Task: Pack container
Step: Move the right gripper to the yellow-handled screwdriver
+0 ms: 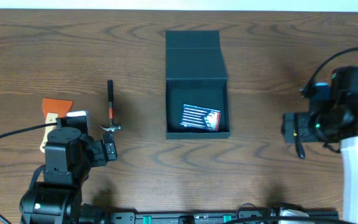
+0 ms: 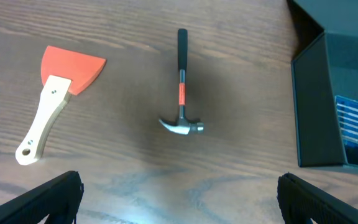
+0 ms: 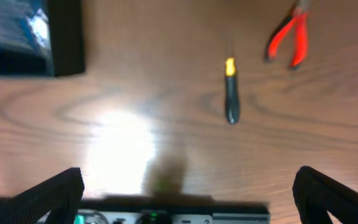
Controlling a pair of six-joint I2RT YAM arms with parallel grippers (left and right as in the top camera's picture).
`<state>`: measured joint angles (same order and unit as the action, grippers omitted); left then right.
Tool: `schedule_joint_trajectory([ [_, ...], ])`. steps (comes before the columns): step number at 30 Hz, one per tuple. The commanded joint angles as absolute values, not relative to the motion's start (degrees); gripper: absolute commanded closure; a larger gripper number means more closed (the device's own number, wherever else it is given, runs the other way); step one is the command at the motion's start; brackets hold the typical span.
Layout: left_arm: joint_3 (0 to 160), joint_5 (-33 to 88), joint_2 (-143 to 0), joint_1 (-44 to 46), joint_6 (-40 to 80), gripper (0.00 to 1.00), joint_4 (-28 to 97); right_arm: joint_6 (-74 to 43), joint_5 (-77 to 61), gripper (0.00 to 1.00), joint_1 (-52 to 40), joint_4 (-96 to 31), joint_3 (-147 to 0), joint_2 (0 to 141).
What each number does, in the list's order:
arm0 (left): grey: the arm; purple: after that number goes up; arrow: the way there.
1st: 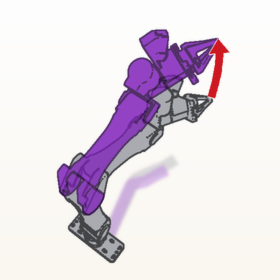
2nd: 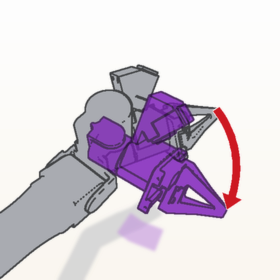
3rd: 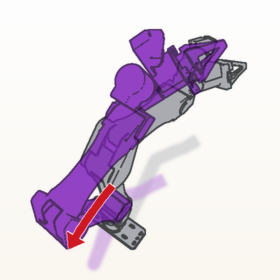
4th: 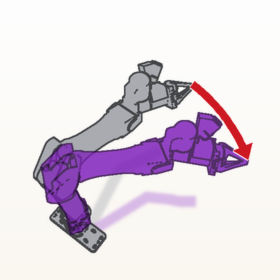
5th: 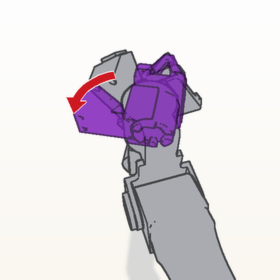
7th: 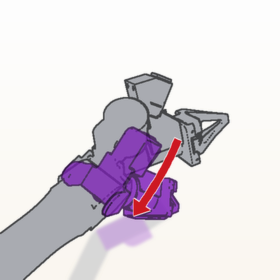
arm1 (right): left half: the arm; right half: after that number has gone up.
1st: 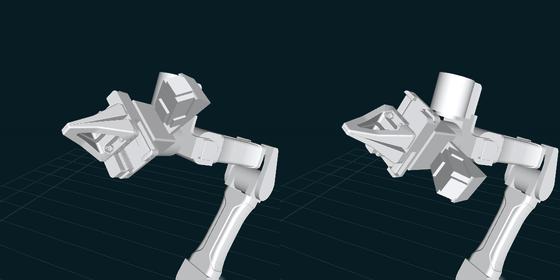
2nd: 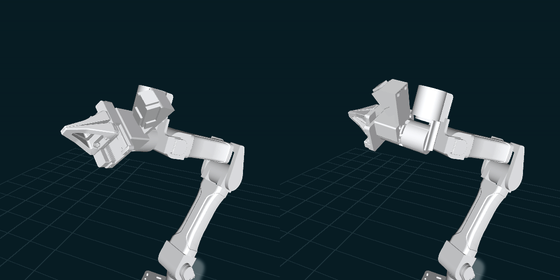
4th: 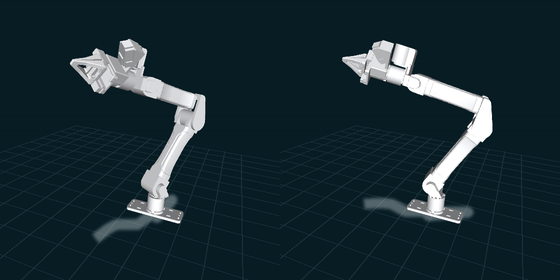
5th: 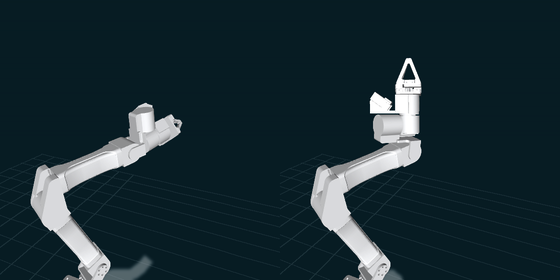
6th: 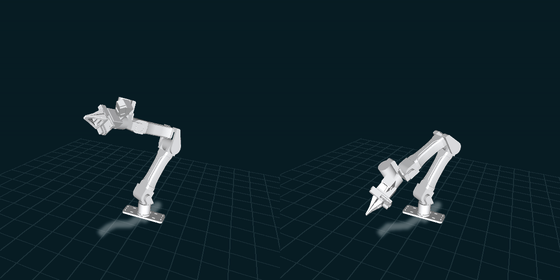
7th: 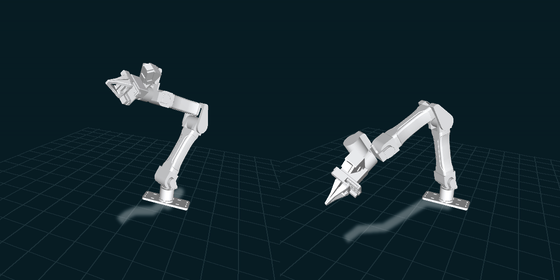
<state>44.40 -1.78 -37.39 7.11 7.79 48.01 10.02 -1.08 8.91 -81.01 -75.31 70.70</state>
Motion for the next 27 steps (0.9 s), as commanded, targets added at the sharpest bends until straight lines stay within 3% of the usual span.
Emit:
schedule_joint_trajectory([
  [1, 45.3, -2.4, -37.3, 6.8, 8.4, 0.01, 48.1, 11.7, 0.4, 0.01, 11.2, -74.4, -67.5, 71.3],
  [5, 45.3, -2.4, -37.3, 6.8, 8.4, 0.01, 48.2, 15.1, -0.6, 0.01, 14.1, -64.9, -61.6, 73.6],
  [10, 45.3, -2.4, -37.3, 6.8, 8.4, 0.01, 48.1, 23.5, 0.7, 0.01, 14.7, -62.3, -58.7, 78.8],
  [27, 45.3, -2.4, -37.3, 6.8, 8.4, 0.02, 48.1, 21.1, 2.1, 0.04, 17.7, -59.4, -58.2, 91.1],
])
